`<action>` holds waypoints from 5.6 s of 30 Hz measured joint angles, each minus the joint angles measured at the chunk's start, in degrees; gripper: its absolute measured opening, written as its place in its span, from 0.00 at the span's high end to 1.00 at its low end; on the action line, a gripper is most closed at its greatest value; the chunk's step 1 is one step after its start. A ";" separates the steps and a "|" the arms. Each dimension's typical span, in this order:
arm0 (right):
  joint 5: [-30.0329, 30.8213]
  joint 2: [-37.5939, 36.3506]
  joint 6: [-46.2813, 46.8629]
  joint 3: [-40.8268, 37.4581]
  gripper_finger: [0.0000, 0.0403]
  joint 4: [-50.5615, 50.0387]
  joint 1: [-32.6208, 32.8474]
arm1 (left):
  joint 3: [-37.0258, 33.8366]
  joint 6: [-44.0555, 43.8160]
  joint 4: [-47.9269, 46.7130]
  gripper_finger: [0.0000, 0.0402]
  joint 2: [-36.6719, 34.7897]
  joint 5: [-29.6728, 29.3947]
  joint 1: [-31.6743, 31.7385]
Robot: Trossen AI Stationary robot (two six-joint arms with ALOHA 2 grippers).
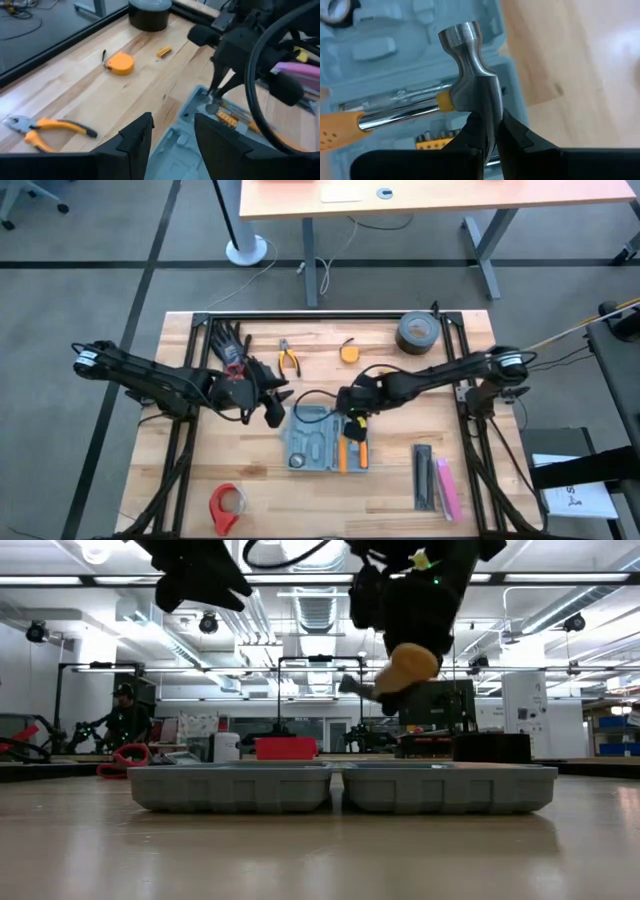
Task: Prefit tool cases
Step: Put the hammer into the gray tool box, then put the screwdriver bits into the gray tool box
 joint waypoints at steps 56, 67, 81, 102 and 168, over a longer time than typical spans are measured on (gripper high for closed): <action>-3.82 8.02 -5.36 6.17 0.80 -6.30 -1.90 | 0.01 -2.78 -2.14 0.67 -0.35 -0.80 -0.02; -9.11 8.00 -7.45 5.81 0.72 -5.38 4.03 | 0.01 -2.30 -6.40 0.68 -2.22 -0.67 -0.22; -9.02 6.54 -3.74 10.61 0.56 -9.46 5.48 | 0.01 1.26 -6.56 0.65 -11.20 -0.67 -0.35; -8.42 10.35 -6.34 9.09 0.67 -4.66 4.96 | 0.06 0.74 -7.34 0.67 -13.90 2.68 -0.46; -6.28 1.97 -28.53 -9.35 0.54 -10.06 -32.84 | 0.04 -1.45 -2.47 0.69 -5.05 -2.46 -0.50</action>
